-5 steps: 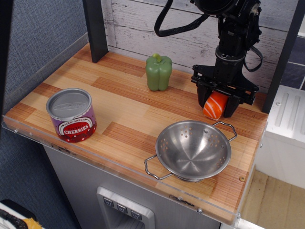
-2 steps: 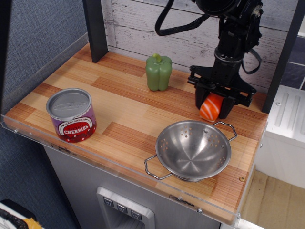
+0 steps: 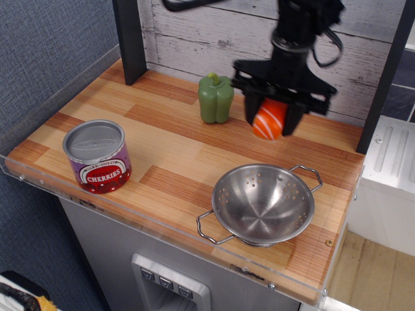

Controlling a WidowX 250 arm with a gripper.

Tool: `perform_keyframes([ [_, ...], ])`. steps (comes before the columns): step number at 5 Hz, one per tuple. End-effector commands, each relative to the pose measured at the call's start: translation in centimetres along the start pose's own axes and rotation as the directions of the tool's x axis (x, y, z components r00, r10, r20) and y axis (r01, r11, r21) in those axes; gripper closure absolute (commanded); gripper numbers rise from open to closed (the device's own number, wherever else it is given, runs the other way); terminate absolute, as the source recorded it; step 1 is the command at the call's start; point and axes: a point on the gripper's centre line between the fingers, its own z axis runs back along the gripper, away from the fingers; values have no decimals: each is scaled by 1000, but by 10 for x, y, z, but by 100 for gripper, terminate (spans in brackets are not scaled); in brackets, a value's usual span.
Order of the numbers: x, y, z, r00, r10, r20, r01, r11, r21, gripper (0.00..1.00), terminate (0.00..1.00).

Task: Place the sushi behind the red can.

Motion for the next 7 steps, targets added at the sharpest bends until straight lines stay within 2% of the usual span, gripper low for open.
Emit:
perform_keyframes([
  [1, -14, 70, 36, 982, 172, 81, -172, 985, -3, 100, 0],
  [2, -12, 100, 26, 981, 191, 41, -191, 982, -7, 100, 0],
  [3, -14, 128, 25, 980, 199, 26, -199, 980, 8, 100, 0],
  [4, -20, 161, 18, 967, 253, 20, -253, 967, -20, 100, 0],
  [5, -21, 180, 7, 955, 296, -34, -296, 955, 4, 100, 0],
  [6, -17, 186, -9, 952, 290, -95, -282, 955, 86, 100, 0],
  [7, -14, 190, -24, 968, 204, -144, -194, 977, 85, 100, 0],
])
